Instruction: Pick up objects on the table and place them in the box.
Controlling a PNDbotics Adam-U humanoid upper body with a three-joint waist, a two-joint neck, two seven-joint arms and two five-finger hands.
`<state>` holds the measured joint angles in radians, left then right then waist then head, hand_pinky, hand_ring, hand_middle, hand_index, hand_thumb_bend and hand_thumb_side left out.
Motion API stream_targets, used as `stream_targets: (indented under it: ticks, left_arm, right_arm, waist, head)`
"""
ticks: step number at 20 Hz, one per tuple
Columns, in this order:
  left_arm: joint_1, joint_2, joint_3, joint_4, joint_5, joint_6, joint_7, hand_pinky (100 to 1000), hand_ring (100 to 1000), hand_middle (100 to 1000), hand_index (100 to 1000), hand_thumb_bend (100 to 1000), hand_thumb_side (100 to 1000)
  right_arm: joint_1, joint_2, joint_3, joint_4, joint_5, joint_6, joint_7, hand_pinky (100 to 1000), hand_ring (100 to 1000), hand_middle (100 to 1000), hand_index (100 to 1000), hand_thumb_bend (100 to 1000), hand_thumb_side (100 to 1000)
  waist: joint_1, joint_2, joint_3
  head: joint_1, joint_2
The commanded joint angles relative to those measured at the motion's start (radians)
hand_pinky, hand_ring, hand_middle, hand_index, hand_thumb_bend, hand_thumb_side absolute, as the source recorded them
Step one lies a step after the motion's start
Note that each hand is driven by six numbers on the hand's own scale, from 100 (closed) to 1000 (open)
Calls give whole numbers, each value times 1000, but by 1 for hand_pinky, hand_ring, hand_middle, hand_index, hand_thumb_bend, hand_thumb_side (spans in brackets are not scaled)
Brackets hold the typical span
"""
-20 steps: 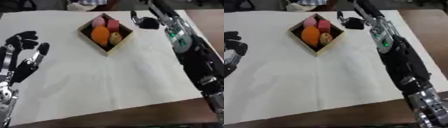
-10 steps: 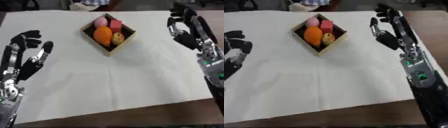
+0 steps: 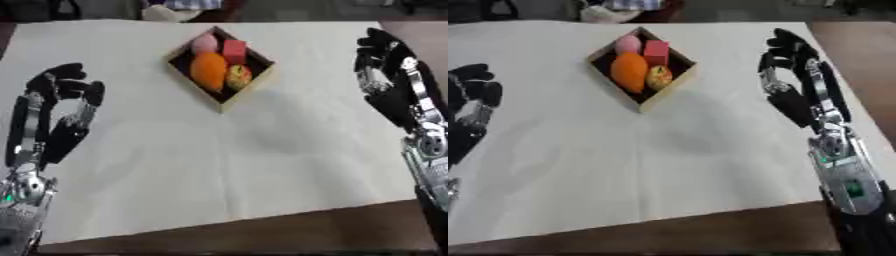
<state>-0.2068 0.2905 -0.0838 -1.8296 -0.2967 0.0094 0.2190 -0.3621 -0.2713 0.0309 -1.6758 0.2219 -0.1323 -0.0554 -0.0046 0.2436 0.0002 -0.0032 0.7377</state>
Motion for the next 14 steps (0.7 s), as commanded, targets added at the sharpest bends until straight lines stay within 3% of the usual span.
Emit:
stream_targets:
  ticks: [1, 14]
  left_arm:
    - [-1, -6, 6, 1, 7, -16, 4, 697, 668, 657, 788, 501, 752]
    - [3, -31, 4, 26, 13, -37, 12, 693, 665, 653, 786, 479, 761]
  right_arm:
    - [6, 5, -16, -37, -17, 2, -14, 807, 829, 794, 911, 100, 584]
    - [33, 19, -22, -47, -42, 8, -20, 805, 825, 789, 911, 100, 588]
  waist:
    - [-5, 1, -3]
    - [-1, 5, -6]
  head:
    - [-2, 0]
    - [-2, -2]
